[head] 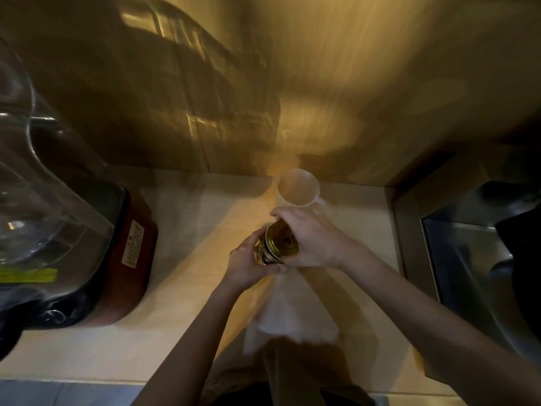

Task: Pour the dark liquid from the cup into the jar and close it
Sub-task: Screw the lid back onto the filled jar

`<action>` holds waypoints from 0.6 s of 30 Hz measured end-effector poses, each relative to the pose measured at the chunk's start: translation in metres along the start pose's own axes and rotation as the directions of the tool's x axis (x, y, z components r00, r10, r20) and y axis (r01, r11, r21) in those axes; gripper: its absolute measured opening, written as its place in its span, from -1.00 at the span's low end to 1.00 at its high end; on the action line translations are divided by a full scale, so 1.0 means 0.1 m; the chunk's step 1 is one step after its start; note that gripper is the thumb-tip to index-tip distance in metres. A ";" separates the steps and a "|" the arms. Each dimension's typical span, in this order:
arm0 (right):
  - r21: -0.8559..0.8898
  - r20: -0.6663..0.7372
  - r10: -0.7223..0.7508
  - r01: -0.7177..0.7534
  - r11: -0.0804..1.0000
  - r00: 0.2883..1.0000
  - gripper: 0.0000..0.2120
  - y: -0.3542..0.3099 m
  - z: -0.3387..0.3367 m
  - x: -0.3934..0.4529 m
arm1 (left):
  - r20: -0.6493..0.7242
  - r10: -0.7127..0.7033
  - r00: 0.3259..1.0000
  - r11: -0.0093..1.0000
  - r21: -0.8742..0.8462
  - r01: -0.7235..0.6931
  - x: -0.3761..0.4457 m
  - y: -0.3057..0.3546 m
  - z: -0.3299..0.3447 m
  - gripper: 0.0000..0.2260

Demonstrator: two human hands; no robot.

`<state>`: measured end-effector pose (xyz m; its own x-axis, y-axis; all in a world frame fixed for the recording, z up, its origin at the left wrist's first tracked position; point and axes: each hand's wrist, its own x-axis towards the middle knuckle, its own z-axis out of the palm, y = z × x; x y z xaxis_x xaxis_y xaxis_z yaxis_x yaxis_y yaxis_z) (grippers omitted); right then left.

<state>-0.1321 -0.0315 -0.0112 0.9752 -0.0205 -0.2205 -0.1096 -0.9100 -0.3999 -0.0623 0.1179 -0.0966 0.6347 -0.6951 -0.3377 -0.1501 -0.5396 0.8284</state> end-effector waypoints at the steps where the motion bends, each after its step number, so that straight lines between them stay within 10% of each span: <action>1: -0.047 -0.003 -0.006 0.006 0.999 1.000 -0.17 -0.02 0.03 0.02 | -0.003 0.001 1.000 1.000 0.001 -0.001 0.00 0.00 0.00 -0.10; 18: -0.156 -0.039 0.110 -0.115 0.981 0.993 -0.25 -0.13 0.18 0.03 | -0.001 0.014 1.000 0.987 0.161 -0.014 0.01 -0.04 0.03 -0.16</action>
<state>-0.1309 -0.0128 -0.0225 0.9641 -0.1365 -0.2279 -0.1892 -0.9550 -0.2286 -0.0628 0.1179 -0.1018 0.6330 -0.7024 -0.3255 -0.2790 -0.5992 0.7504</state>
